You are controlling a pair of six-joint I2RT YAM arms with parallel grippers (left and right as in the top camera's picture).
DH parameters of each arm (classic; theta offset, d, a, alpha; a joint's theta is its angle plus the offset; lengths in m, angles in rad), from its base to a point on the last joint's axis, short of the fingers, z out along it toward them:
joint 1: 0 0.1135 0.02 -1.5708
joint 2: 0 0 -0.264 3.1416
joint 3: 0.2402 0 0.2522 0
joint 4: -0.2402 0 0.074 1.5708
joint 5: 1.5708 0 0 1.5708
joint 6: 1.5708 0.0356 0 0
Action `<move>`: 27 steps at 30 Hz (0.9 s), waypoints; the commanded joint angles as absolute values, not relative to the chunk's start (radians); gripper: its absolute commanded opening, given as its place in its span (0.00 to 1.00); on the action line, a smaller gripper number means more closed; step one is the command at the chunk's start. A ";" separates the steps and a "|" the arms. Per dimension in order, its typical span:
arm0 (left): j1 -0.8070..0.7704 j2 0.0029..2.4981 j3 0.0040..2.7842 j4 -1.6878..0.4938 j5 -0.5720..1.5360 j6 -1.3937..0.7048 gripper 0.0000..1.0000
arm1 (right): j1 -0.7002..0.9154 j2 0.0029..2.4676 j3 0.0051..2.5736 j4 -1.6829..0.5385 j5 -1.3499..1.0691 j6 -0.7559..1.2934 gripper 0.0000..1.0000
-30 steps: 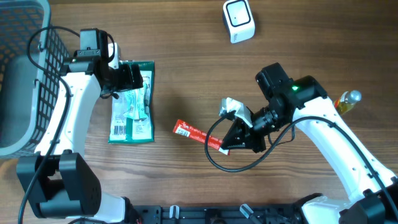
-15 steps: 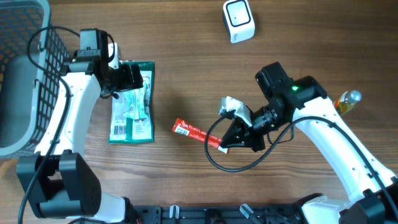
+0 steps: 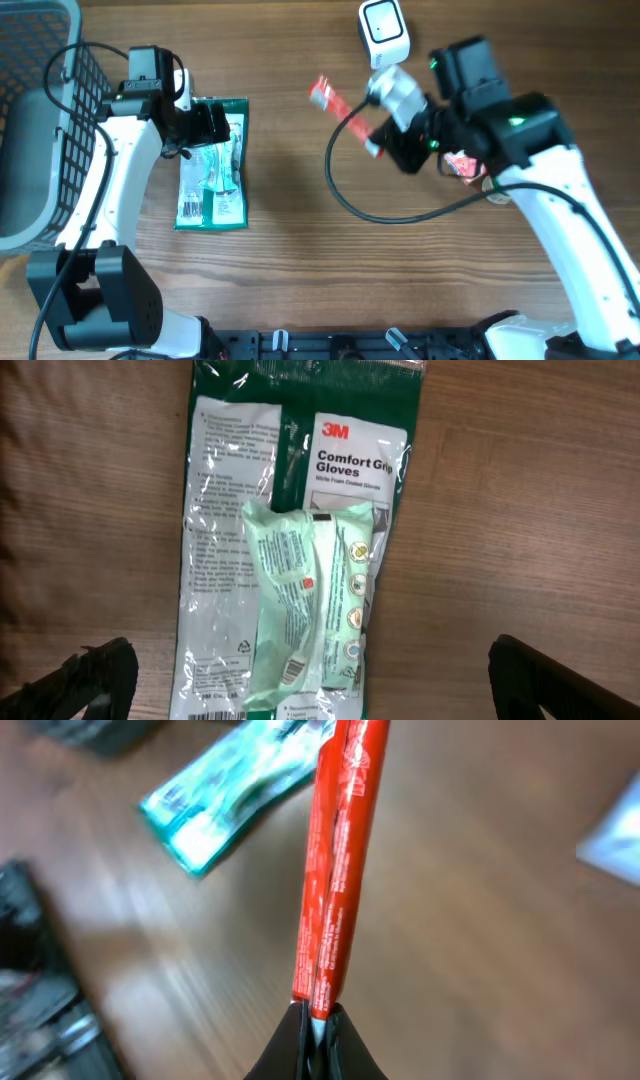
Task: Scan the item barcode
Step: 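Hold the red packet under the white scanner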
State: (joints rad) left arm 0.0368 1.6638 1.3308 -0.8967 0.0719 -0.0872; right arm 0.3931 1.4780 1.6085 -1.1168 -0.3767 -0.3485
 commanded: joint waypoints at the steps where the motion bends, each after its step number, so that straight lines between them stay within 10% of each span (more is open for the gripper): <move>1: 0.041 1.651 1.341 -0.897 0.066 -0.086 1.00 | 0.393 1.487 1.734 -1.078 -0.052 -0.323 0.04; 27: 0.041 1.651 1.341 -0.897 0.066 -0.086 1.00 | 0.393 2.137 1.726 -0.394 0.636 -0.736 0.04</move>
